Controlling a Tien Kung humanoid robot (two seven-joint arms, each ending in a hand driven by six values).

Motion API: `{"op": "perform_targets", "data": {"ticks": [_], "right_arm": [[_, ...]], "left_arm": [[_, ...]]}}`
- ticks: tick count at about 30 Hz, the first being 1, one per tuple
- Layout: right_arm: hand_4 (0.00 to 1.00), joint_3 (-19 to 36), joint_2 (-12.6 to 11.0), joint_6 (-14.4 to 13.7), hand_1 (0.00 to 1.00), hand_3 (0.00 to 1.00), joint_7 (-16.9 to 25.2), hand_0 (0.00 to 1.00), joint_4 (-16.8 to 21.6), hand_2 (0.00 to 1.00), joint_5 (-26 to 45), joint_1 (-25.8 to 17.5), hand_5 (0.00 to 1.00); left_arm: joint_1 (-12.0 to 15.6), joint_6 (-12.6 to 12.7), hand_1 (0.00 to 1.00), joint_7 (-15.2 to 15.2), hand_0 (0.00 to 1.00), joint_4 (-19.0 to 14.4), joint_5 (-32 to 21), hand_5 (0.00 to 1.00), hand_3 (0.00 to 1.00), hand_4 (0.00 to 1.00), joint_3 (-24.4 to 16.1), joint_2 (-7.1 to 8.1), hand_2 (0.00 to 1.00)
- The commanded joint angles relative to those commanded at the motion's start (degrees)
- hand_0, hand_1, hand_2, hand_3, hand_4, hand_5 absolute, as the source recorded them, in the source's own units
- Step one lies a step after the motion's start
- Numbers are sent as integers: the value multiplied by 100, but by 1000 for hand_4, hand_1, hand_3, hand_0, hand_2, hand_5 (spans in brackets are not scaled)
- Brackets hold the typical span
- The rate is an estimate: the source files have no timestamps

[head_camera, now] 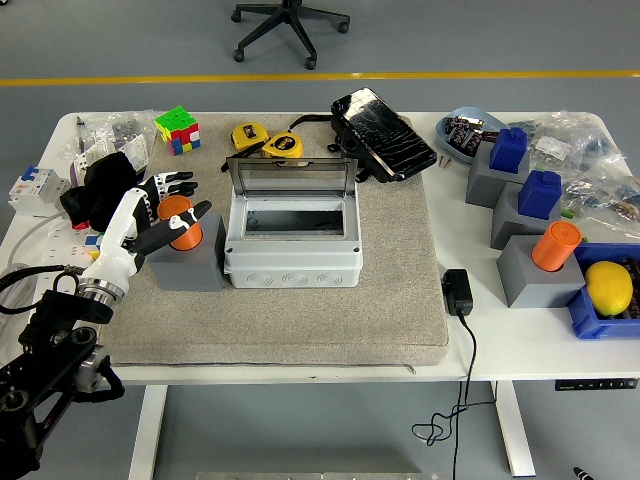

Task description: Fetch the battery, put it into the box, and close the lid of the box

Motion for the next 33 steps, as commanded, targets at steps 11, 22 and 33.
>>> {"op": "perform_targets", "data": {"ticks": [11, 22, 33], "right_arm": [[869, -22, -2, -5, 640, 546, 3, 572, 0, 657, 13, -7, 394], [869, -26, -1, -12, 640, 547, 6, 572, -2, 657, 23, -5, 394], [870, -44, 3, -15, 639, 547, 17, 572, 3, 657, 31, -3, 394]], "left_arm": [[-35, -51, 553, -133, 597, 22, -452, 121, 539, 998, 90, -58, 504], [-117, -25, 441, -163, 465, 150, -576, 2, 430, 977, 139, -127, 439], [-215, 29, 263, -202, 267, 278, -761, 2, 257, 655, 174, -228, 271]]}}
